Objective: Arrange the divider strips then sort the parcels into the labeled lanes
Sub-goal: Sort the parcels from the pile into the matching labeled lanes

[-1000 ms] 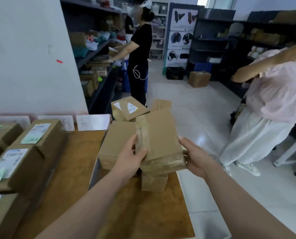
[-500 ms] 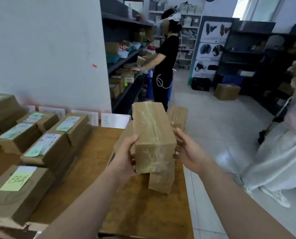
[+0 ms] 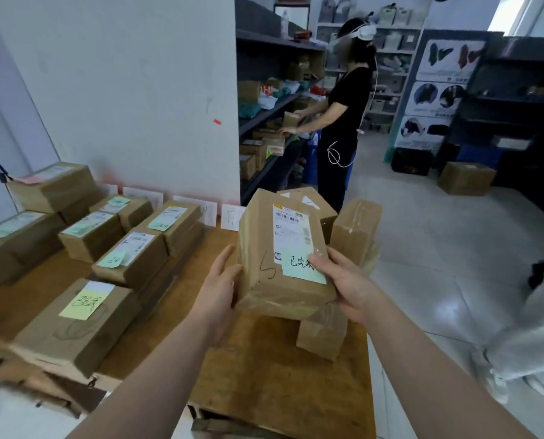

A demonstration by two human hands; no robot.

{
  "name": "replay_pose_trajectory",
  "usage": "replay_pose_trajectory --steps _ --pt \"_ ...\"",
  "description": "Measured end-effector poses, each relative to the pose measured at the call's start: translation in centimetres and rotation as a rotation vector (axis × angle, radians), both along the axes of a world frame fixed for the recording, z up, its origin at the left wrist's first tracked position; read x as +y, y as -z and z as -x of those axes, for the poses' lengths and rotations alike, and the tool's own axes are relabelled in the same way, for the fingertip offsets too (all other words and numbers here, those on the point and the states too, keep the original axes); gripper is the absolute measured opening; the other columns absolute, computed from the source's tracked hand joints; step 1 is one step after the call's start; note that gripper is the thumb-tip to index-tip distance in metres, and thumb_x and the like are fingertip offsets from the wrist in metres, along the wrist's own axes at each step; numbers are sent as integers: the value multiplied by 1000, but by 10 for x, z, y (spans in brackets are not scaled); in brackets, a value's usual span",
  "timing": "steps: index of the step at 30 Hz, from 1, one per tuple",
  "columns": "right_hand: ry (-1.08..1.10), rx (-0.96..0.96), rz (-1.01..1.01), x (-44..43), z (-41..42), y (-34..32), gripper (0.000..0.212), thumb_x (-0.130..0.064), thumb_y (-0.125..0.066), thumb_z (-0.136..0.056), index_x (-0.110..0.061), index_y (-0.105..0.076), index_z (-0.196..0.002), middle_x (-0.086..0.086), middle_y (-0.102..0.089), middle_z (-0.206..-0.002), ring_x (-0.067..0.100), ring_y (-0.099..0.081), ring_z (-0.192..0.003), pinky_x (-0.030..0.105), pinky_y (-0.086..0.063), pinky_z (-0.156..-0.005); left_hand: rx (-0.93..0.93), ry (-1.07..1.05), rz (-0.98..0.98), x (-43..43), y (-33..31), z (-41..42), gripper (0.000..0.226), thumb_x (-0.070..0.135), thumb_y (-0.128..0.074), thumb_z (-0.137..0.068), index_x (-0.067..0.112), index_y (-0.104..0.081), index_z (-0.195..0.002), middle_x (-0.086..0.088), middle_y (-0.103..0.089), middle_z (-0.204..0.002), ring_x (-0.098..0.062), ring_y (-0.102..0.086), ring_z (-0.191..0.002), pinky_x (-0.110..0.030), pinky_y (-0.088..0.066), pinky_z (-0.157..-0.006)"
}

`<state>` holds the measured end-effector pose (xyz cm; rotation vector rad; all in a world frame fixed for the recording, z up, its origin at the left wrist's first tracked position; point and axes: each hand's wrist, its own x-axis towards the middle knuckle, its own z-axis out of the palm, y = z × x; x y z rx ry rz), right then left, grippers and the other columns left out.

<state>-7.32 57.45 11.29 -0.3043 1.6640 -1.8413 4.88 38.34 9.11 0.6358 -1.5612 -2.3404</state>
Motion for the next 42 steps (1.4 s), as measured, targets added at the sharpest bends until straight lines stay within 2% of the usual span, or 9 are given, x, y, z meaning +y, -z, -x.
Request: replay_pose_trajectory --steps 3,5,9,18,25,30,33,36,42 --pt "-2 9 -16 -7 -1 1 54 -31 -68 -89 -27 -47 -138 -1 -73 -110 21 -69 -102 51 -53 -92 -40 -6 177 -1 2 -1 35 37 -48 -101 37 -51 -136 2 -63 -128 -15 -68 -104 -38 -59 -80" --pt "-6 21 -28 -12 -1 2 53 -32 -67 -90 -27 -46 -138 -3 -74 -106 19 -71 -97 48 -56 -87 -52 23 151 -1 -1 -3 42 56 -49 -95 36 -59 -130 7 -71 -118 -13 -70 -100 -30 -59 -73" --pt "-24 42 -67 -24 1 0 41 -32 -65 -91 -26 -52 -130 -5 -75 -100 13 -73 -87 34 -59 -67 -10 75 69 -6 -7 -8 53 67 -55 -79 34 -68 -118 4 -75 -110 -15 -73 -94 -22 -58 -60" --pt "-79 103 -130 -76 6 -8 25 -31 -62 -93 -27 -61 -118 -6 -76 -100 11 -72 -90 34 -55 -80 -38 -35 -23 -63 3 0 48 60 -58 -86 27 -66 -121 -3 -74 -112 -29 -68 -107 -51 -49 -100" --pt "-56 37 -156 -152 23 -5 11 -27 -59 -95 -27 -63 -106 -5 -76 -94 12 -73 -84 34 -57 -79 -63 30 -57 -145 9 22 47 57 -65 -80 23 -70 -113 -6 -75 -110 -27 -72 -98 -43 -56 -83" --pt "29 40 -224 -212 39 4 4 -28 -61 -94 -26 -64 -97 -6 -77 -85 11 -73 -73 26 -55 -60 -172 105 -85 -211 18 47 52 58 -69 -78 22 -68 -114 -10 -74 -110 -31 -71 -102 -51 -48 -100" --pt "91 3 -244 -245 47 12 11 -29 -63 -93 -24 -66 -102 -4 -77 -89 15 -73 -81 32 -56 -71 -191 136 -71 -245 23 64 47 56 -63 -86 22 -63 -118 -8 -76 -104 -27 -73 -95 -48 -52 -93" --pt "152 -16 -252 -270 52 19 11 -32 -63 -92 -26 -65 -102 -5 -77 -88 13 -74 -78 28 -54 -66 -226 213 -22 -271 22 77 45 58 -52 -92 23 -63 -118 -5 -76 -104 -25 -73 -96 -43 -53 -87" --pt "259 -17 -208 -303 56 22 12 -30 -65 -91 -27 -60 -102 -5 -77 -89 15 -73 -83 33 -59 -77 -259 247 38 -306 19 98 34 51 -48 -97 25 -64 -110 -4 -77 -99 -26 -69 -104 -44 -51 -97"
